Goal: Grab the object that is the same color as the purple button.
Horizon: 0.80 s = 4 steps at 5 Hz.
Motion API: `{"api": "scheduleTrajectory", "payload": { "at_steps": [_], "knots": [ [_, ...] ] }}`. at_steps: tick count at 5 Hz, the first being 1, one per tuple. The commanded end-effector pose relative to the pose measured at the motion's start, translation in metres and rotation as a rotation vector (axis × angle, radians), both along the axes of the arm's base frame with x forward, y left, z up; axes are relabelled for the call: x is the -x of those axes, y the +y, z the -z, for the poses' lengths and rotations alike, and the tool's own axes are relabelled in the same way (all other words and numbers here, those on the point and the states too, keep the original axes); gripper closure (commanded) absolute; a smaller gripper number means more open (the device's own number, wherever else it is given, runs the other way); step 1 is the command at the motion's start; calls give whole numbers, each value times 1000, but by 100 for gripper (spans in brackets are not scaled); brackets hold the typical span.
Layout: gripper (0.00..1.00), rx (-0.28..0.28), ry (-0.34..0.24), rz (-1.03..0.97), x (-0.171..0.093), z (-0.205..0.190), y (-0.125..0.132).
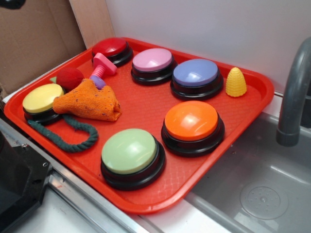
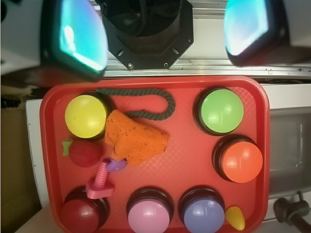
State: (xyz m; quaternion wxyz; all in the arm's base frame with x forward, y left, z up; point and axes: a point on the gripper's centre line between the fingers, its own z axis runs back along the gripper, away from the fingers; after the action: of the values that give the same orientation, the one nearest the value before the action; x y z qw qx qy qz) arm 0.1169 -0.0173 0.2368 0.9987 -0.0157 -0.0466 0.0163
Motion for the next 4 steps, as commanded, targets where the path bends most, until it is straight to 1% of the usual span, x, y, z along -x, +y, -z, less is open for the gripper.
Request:
{"api": "scheduleTrajectory", "payload": {
  "at_steps": [1,2,3,4],
  "knots": [
    [0,0,0,0,0,0,0],
    [0,11,-3,-96,-10,6,13],
    [0,1,-38,-257,-16,19,29],
    [0,-76,-74,-448,-26,39,50]
  ]
}}
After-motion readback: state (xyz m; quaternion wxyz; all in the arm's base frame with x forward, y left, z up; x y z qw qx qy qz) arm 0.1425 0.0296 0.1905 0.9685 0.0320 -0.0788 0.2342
